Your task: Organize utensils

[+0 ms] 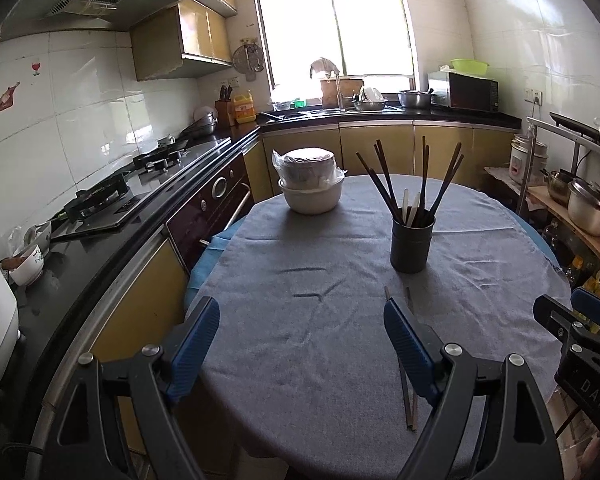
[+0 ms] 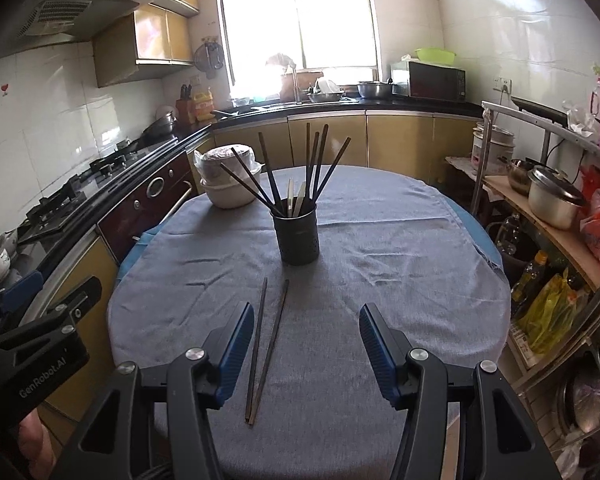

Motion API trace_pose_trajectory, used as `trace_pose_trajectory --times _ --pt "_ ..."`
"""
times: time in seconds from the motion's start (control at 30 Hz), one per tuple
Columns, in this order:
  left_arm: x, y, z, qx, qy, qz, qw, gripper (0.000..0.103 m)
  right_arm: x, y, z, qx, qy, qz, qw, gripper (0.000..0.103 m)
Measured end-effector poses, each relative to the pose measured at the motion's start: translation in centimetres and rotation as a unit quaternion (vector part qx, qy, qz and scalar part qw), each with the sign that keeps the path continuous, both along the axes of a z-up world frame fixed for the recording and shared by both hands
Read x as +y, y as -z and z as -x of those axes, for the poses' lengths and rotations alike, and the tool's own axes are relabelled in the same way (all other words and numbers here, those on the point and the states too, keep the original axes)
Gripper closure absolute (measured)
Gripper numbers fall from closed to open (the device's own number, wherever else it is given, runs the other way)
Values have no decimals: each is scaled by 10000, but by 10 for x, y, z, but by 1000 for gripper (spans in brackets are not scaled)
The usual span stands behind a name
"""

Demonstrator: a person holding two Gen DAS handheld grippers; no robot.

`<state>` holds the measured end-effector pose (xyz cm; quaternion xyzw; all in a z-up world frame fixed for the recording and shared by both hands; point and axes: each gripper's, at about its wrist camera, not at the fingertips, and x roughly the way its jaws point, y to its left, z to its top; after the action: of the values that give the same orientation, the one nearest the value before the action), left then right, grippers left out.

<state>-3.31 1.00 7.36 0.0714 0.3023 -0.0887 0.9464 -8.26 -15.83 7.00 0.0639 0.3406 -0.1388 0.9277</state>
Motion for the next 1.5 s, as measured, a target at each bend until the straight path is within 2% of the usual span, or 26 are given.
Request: trace_pose_trajectory --times 0.57,1.17,1.5 --pt "14 -12 12 -96 -50 116 9999 18 12 -13 3 -77 -20 172 9998 45" --pt "40 -44 31 -466 -35 337 9983 18 39 -46 16 -392 -74 488 9980 44" --pt "38 -54 40 -575 37 370 9977 18 42 -47 23 -450 -42 481 9978 44"
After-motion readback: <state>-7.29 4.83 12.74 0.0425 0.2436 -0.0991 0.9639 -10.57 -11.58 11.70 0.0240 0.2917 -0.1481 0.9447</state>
